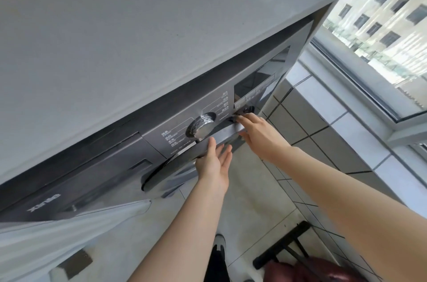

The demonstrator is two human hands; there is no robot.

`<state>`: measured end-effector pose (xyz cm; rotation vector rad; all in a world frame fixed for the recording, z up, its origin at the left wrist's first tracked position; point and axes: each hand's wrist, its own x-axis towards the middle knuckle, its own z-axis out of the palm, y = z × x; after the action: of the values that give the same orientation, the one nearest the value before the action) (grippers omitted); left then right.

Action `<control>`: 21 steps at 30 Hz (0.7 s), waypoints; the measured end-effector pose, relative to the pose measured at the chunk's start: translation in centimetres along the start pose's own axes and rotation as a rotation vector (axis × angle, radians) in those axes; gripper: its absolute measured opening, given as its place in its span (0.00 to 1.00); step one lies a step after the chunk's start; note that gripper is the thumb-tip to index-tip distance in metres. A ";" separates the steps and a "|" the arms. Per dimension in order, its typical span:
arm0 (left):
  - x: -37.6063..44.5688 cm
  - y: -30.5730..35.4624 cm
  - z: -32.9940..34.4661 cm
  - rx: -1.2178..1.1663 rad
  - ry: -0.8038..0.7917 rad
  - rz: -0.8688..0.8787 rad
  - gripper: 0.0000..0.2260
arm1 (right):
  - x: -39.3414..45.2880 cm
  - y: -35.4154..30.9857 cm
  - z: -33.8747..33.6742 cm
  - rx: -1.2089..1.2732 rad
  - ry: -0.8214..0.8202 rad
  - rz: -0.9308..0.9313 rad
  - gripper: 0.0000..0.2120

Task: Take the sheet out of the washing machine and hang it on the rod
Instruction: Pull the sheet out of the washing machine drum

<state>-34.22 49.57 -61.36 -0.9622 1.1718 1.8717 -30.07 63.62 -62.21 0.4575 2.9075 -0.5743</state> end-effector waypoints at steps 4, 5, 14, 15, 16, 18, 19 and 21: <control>-1.3 -1.6 -0.9 0.058 0.013 0.028 0.11 | -2.4 0.8 0.3 -0.037 -0.033 0.009 0.23; -1.7 -2.0 -1.2 0.070 0.014 0.030 0.10 | -3.2 1.1 0.4 -0.052 -0.046 0.007 0.22; -5.3 -6.8 -6.6 0.260 0.044 0.060 0.10 | -12.4 0.1 0.6 0.066 -0.195 0.051 0.16; -5.8 -7.3 -7.4 0.277 0.054 0.068 0.10 | -13.6 -0.3 0.9 0.078 -0.213 0.056 0.15; -6.3 -7.7 -8.3 0.289 0.063 0.079 0.10 | -14.9 -0.7 1.2 0.096 -0.231 0.063 0.14; -7.2 -8.7 -10.2 0.311 0.079 0.104 0.11 | -17.5 -1.5 2.1 0.143 -0.255 0.064 0.13; -7.6 -9.1 -11.2 0.320 0.083 0.117 0.11 | -18.8 -1.9 2.6 0.165 -0.257 0.058 0.12; -8.5 -9.5 -13.3 0.327 0.080 0.128 0.11 | -21.0 -2.8 3.7 0.217 -0.257 0.056 0.09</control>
<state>-19.20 38.88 -61.83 -0.8000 1.5627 1.6791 -10.84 54.06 -60.55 0.4525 2.5933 -0.8749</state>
